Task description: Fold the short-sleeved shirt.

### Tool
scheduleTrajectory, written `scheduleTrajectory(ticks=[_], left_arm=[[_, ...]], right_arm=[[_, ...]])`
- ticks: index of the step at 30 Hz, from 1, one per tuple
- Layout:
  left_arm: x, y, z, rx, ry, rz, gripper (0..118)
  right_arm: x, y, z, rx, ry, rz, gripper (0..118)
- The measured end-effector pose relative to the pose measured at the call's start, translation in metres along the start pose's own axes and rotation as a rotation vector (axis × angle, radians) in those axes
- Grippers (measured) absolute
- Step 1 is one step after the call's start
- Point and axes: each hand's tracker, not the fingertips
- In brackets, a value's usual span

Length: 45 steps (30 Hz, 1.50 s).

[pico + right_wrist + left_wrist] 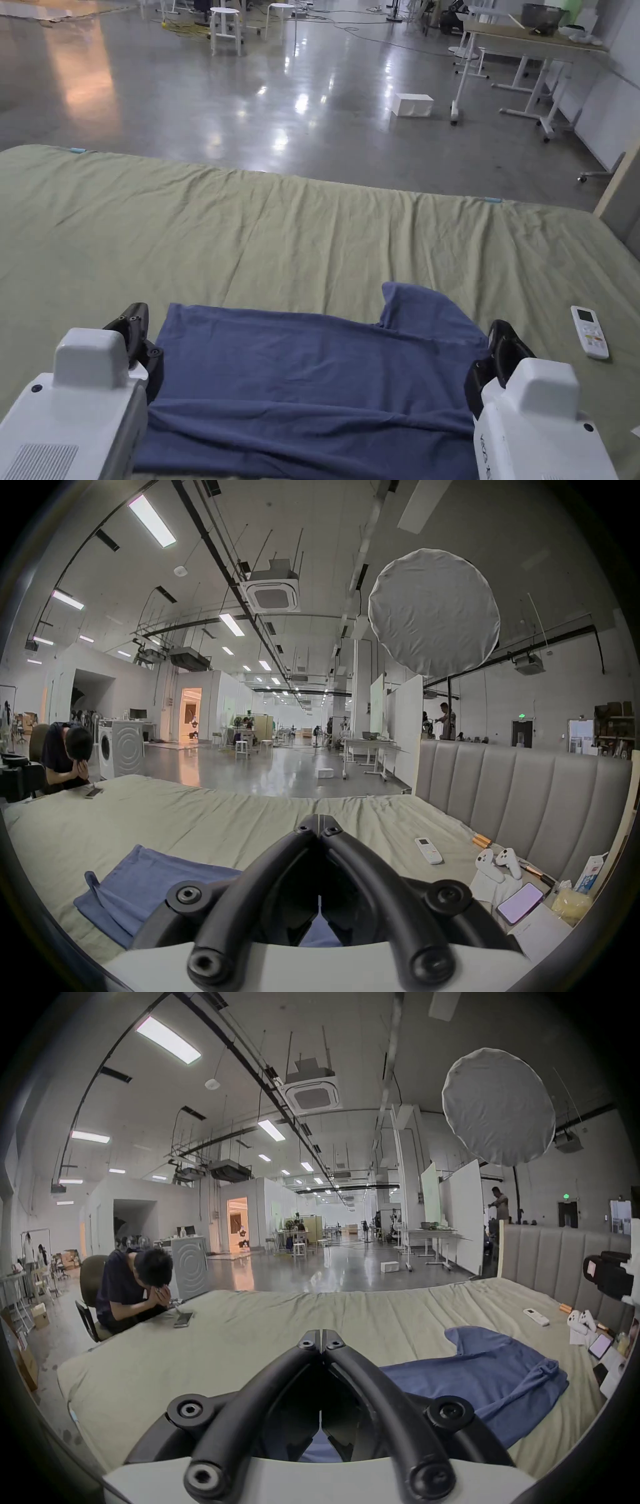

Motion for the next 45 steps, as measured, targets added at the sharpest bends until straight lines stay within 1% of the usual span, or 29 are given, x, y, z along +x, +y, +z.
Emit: scheduleTrajectory(ticks=[2, 4, 5, 6, 8, 9, 11, 13, 14, 15, 16, 17, 19, 21, 23, 25, 27, 28, 30, 31, 33, 34, 35, 36, 40, 41, 43, 44, 45], left_arm=[[-0.003, -0.002, -0.002, -0.032, -0.012, 0.000, 0], [-0.012, -0.011, -0.009, -0.133, -0.055, 0.038, 0], [-0.015, -0.019, -0.018, -0.235, -0.074, 0.035, 0], [-0.018, -0.029, -0.023, -0.285, -0.056, 0.028, 0], [-0.024, -0.047, -0.034, -0.425, -0.075, 0.021, 0], [-0.026, -0.057, -0.041, -0.473, -0.071, 0.041, 0], [-0.033, -0.075, -0.054, -0.595, -0.076, 0.069, 0], [-0.036, -0.090, -0.065, -0.680, -0.058, 0.074, 3], [-0.038, -0.097, -0.072, -0.715, -0.055, 0.073, 17], [-0.039, -0.104, -0.080, -0.763, -0.057, 0.068, 35], [-0.040, -0.110, -0.086, -0.786, -0.053, 0.077, 50], [-0.039, -0.112, -0.089, -0.815, -0.053, 0.088, 60], [-0.039, -0.121, -0.100, -0.868, -0.066, 0.108, 62], [-0.046, -0.136, -0.114, -0.942, -0.043, 0.103, 66], [-0.047, -0.147, -0.125, -0.982, -0.016, 0.097, 67], [-0.052, -0.158, -0.133, -1.001, -0.029, 0.126, 68], [-0.052, -0.158, -0.135, -0.992, -0.029, 0.133, 68], [-0.049, -0.155, -0.135, -0.996, -0.031, 0.116, 67], [-0.044, -0.155, -0.133, -0.993, -0.043, 0.067, 58], [-0.041, -0.155, -0.132, -0.993, -0.056, 0.043, 51], [-0.032, -0.153, -0.129, -0.996, -0.075, -0.002, 28], [-0.028, -0.153, -0.129, -0.998, -0.091, -0.013, 18], [-0.023, -0.152, -0.129, -1.003, -0.107, -0.035, 11], [-0.020, -0.151, -0.128, -0.998, -0.119, -0.055, 9], [-0.019, -0.148, -0.119, -0.980, -0.141, -0.088, 7], [-0.024, -0.142, -0.113, -0.952, -0.146, -0.052, 7], [-0.031, -0.137, -0.106, -0.943, -0.142, -0.034, 7], [-0.034, -0.134, -0.103, -0.930, -0.147, -0.022, 7], [-0.038, -0.131, -0.102, -0.917, -0.150, -0.009, 7]], right_arm=[[-0.001, 0.000, -0.001, -0.011, 0.008, 0.010, 0], [0.000, -0.001, 0.000, -0.018, 0.017, 0.012, 0], [0.000, -0.002, -0.001, -0.029, 0.020, 0.015, 0], [0.001, -0.004, -0.002, -0.040, 0.022, 0.006, 0], [0.006, -0.010, -0.004, -0.084, 0.043, -0.039, 0], [0.006, -0.014, -0.005, -0.120, 0.039, -0.060, 0], [0.007, -0.020, -0.006, -0.118, 0.036, -0.036, 0], [0.008, -0.026, -0.007, -0.146, 0.040, -0.041, 0], [0.008, -0.029, -0.008, -0.155, 0.043, -0.038, 0], [0.008, -0.031, -0.007, -0.162, 0.048, -0.038, 0], [0.009, -0.033, -0.007, -0.172, 0.053, -0.040, 0], [0.010, -0.036, -0.007, -0.181, 0.056, -0.041, 0], [0.010, -0.038, -0.005, -0.192, 0.056, -0.027, 0], [0.012, -0.041, -0.005, -0.202, 0.054, -0.015, 0], [0.015, -0.045, -0.004, -0.210, 0.051, -0.011, 0], [0.017, -0.048, -0.004, -0.218, 0.046, -0.009, 0], [0.018, -0.050, -0.004, -0.232, 0.042, -0.009, 0], [0.019, -0.051, -0.004, -0.237, 0.040, -0.011, 0], [0.019, -0.055, -0.006, -0.258, 0.041, -0.014, 0], [0.019, -0.057, -0.006, -0.270, 0.041, -0.017, 0], [0.020, -0.060, -0.008, -0.290, 0.038, -0.025, 0], [0.021, -0.061, -0.008, -0.295, 0.035, -0.029, 0], [0.022, -0.063, -0.009, -0.303, 0.032, -0.031, 0], [0.024, -0.065, -0.011, -0.313, 0.027, -0.031, 0], [0.040, -0.068, -0.016, -0.344, 0.011, -0.014, 0], [0.047, -0.068, -0.019, -0.354, 0.003, -0.006, 0], [0.063, -0.068, -0.026, -0.392, -0.021, 0.011, 0], [0.072, -0.070, -0.033, -0.440, -0.028, 0.012, 1], [0.081, -0.072, -0.039, -0.477, -0.034, 0.007, 4]])
